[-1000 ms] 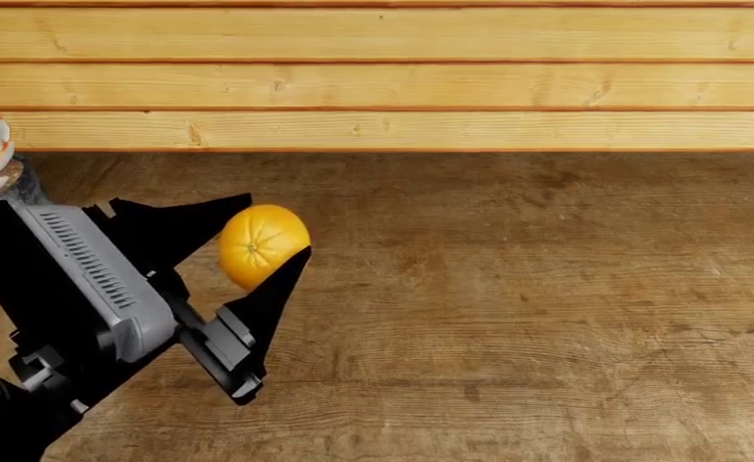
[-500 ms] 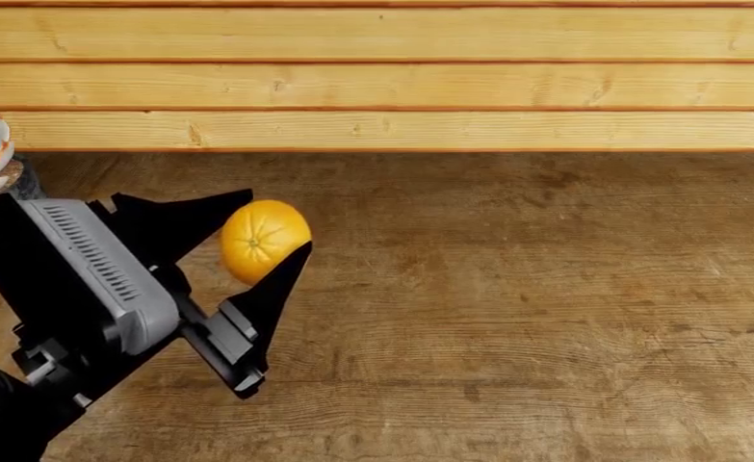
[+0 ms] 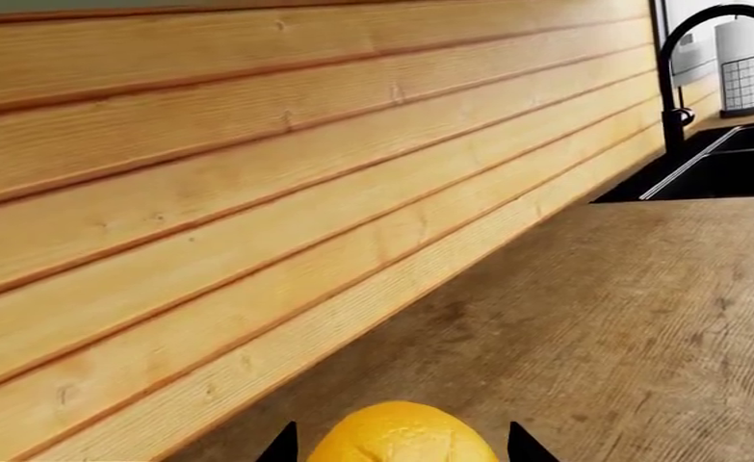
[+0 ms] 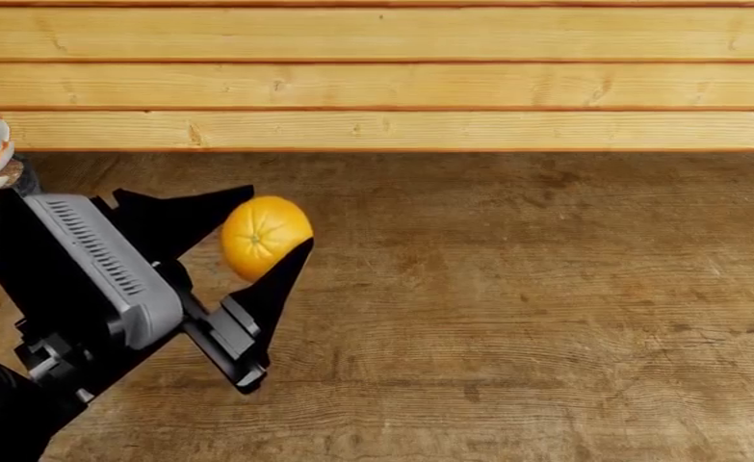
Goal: Pick the eggplant, orange from the counter and place them in the cabinet. Then close the cabinet.
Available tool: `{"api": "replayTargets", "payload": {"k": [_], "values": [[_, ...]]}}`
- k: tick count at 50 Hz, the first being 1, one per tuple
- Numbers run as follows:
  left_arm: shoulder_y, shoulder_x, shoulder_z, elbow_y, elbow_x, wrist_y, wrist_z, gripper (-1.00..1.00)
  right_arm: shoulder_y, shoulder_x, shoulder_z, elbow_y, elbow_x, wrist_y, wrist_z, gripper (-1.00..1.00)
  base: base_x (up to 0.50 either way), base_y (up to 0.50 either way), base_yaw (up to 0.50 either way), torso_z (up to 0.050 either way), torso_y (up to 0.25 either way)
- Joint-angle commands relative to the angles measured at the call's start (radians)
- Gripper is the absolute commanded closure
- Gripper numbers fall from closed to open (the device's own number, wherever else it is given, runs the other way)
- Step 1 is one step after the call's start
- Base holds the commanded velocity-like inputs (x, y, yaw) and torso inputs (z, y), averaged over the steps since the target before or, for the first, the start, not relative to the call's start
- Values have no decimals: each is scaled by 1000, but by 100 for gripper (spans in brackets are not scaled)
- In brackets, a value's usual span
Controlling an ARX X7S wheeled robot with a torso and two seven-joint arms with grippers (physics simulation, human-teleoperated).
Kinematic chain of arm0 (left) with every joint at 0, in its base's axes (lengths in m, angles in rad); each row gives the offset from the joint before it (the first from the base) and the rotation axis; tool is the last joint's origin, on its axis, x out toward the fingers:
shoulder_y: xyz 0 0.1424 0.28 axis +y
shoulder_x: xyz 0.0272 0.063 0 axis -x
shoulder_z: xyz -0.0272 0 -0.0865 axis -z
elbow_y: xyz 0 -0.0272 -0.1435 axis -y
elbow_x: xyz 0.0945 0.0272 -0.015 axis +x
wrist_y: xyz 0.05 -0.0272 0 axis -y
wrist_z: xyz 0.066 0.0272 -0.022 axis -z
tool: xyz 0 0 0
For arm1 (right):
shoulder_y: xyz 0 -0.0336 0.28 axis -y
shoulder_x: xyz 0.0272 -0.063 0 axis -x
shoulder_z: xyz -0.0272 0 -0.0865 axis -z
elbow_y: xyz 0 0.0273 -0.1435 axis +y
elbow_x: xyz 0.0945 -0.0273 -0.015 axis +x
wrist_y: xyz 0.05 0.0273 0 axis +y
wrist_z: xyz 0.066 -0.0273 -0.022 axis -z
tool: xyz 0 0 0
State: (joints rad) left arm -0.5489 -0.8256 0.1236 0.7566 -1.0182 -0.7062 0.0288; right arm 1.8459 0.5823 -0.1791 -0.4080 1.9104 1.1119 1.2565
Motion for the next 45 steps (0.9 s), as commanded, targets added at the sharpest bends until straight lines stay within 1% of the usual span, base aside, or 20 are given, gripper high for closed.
{"api": "replayTargets", "payload": {"k": [1, 8, 12, 17, 22, 27, 35, 45], "values": [[-11, -1, -7, 0, -24, -2, -20, 100, 13, 44, -18, -63, 172, -45, 140, -100, 0, 0, 0, 0, 0], [-87, 0, -33, -2, -78, -22, -60, 100, -59, 107, -29, -121, 279, -100, 223, -100, 0, 0, 0, 0, 0], [-167, 2, -57, -2, -138, -38, -96, 100, -96, 139, -29, -158, 321, -131, 252, -100, 0, 0, 0, 0, 0], [-278, 12, -74, -6, -211, -52, -142, 100, -135, 168, -29, -173, 335, -156, 259, -100, 0, 0, 0, 0, 0], [-376, 40, -82, -31, -266, -51, -172, 100, -200, 182, -19, -187, 310, -168, 240, -100, 0, 0, 0, 0, 0], [-505, 69, -70, -54, -325, -66, -210, 100, -243, 184, -12, -198, 287, -175, 221, -100, 0, 0, 0, 0, 0], [-717, 111, -47, -109, -396, -92, -275, 100, -257, 187, -10, -210, 281, -191, 208, -100, 0, 0, 0, 0, 0], [-960, 144, 4, -191, -437, -149, -351, 100, -267, 180, -13, -220, 271, -208, 191, -100, 0, 0, 0, 0, 0]]}}
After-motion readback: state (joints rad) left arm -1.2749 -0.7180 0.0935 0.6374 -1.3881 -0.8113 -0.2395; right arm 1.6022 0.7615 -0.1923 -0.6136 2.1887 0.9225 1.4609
